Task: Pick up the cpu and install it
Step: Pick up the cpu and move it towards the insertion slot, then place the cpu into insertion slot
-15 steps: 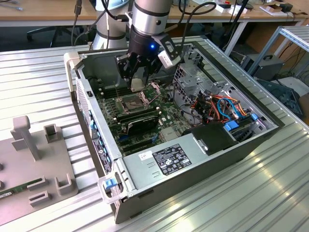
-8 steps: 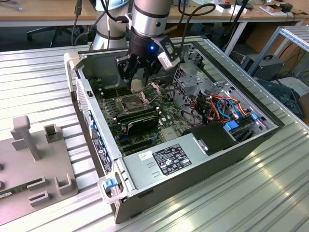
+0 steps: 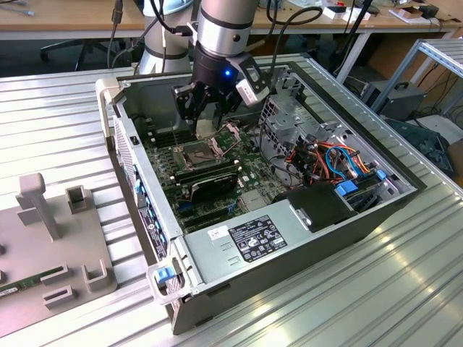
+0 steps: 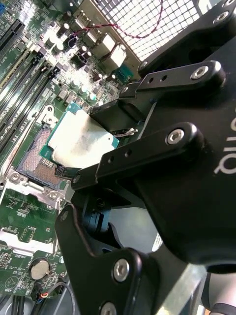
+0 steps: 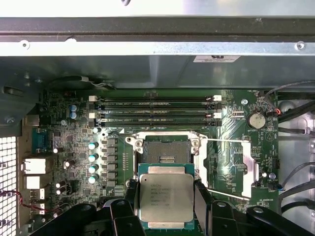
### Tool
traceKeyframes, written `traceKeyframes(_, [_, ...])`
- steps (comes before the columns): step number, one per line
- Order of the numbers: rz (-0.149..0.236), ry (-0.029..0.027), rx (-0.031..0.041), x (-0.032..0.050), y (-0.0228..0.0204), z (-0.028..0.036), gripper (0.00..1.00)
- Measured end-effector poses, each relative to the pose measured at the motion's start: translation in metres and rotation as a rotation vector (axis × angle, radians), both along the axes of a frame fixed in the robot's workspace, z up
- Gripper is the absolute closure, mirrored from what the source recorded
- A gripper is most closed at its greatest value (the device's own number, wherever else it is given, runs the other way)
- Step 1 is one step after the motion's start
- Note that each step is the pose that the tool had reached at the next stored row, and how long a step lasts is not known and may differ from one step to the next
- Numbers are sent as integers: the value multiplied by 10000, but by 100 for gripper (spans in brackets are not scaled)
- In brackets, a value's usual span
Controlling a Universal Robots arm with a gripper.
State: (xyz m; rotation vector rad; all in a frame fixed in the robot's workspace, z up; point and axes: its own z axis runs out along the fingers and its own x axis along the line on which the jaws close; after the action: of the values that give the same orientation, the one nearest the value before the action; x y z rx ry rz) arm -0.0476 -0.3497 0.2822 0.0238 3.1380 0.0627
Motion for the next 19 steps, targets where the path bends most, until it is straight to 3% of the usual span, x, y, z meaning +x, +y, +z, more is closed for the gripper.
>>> traceKeyframes(16, [0, 1, -3, 0, 0, -19, 45])
traceKeyframes(19, [-259, 2, -3, 0, 0, -19, 45])
